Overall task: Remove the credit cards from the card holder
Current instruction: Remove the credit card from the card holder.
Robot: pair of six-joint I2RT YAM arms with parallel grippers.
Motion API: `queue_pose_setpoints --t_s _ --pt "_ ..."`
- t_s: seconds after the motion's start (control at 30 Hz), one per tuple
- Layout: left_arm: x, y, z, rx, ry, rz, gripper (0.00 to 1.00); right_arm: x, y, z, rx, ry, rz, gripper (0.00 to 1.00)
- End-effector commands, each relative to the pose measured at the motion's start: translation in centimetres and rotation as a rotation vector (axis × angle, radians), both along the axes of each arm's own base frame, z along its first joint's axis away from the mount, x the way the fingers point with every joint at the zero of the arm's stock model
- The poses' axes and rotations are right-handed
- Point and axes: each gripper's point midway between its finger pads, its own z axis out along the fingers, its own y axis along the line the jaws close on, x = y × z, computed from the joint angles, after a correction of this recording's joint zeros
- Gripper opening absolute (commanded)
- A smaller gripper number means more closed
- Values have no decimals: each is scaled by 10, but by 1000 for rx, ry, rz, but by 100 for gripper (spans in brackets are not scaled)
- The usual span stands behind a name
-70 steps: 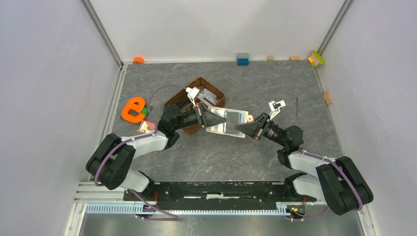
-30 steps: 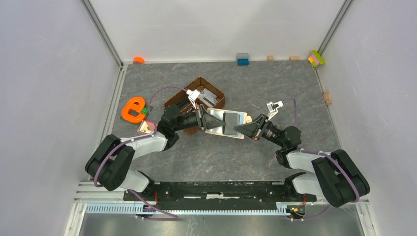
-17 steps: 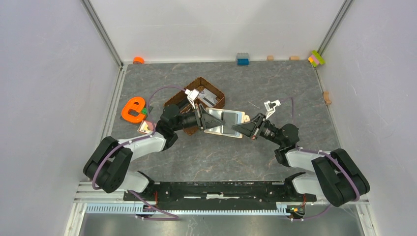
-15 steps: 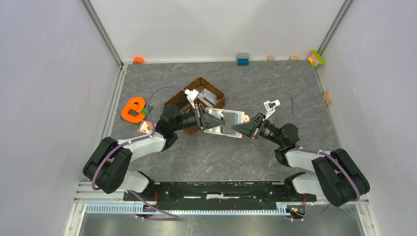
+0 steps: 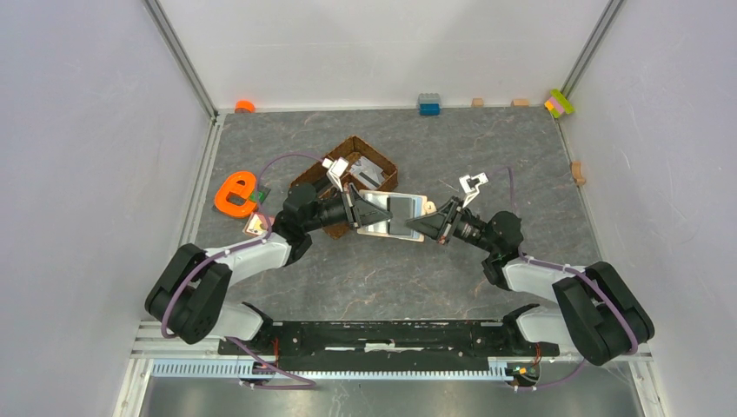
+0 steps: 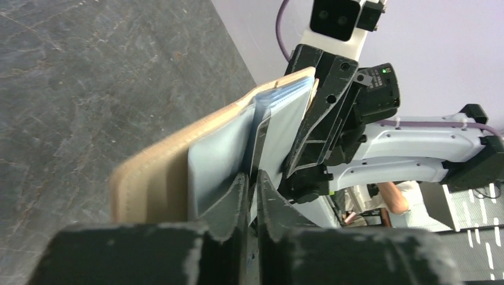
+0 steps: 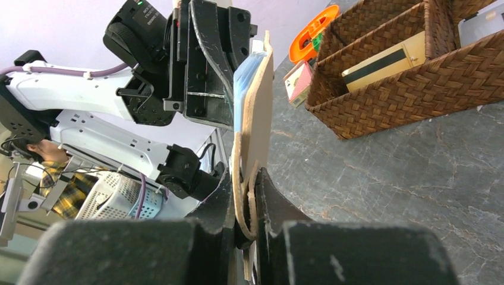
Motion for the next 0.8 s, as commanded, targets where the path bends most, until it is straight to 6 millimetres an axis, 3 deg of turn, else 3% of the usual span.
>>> queue_pose_setpoints --t_s 0.0,0.27,0.77 --pt "3 -1 26 -34 -109 16 2 -13 12 10 -7 -46 91 7" --pt "5 1 24 -32 -99 27 2 -14 8 14 0 -63 79 24" --pt "13 9 20 -33 -74 64 2 -9 -16 21 93 -35 7 14"
